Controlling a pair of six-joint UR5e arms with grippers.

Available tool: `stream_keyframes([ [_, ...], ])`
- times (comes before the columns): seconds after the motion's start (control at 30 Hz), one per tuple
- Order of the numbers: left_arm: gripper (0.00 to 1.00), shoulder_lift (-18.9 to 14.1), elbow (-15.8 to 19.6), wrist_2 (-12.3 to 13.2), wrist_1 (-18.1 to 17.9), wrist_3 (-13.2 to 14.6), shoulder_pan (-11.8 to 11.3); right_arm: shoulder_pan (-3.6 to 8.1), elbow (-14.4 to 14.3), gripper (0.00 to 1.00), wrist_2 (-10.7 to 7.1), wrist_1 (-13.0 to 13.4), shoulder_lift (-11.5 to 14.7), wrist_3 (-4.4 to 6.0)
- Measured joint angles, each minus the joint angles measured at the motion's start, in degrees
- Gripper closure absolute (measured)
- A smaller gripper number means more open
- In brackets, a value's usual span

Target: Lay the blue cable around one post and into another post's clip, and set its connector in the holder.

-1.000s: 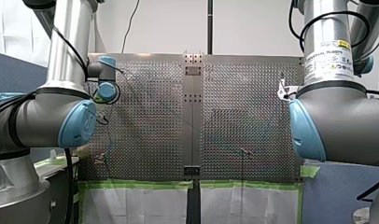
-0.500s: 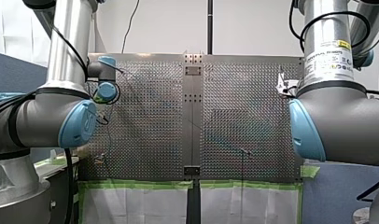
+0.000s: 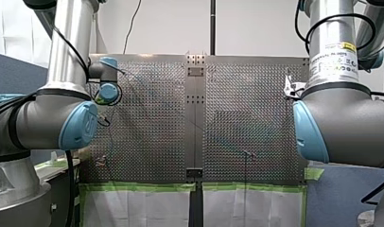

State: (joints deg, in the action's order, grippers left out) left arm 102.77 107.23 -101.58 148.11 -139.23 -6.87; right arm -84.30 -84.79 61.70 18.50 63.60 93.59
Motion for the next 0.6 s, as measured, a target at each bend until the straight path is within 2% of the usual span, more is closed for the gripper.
stream_keyframes([
  [0.33,0.02,0.02,-0.01,-0.06,0.00,0.32,0.02,-0.29,2.32,0.98,-1.37,-0.21,-2.16,-1.31],
  [0.6,0.02,0.02,-0.01,-0.14,0.00,0.48,0.02,-0.27,3.38,0.98,-2.34,-0.29,-2.46,-1.63],
])
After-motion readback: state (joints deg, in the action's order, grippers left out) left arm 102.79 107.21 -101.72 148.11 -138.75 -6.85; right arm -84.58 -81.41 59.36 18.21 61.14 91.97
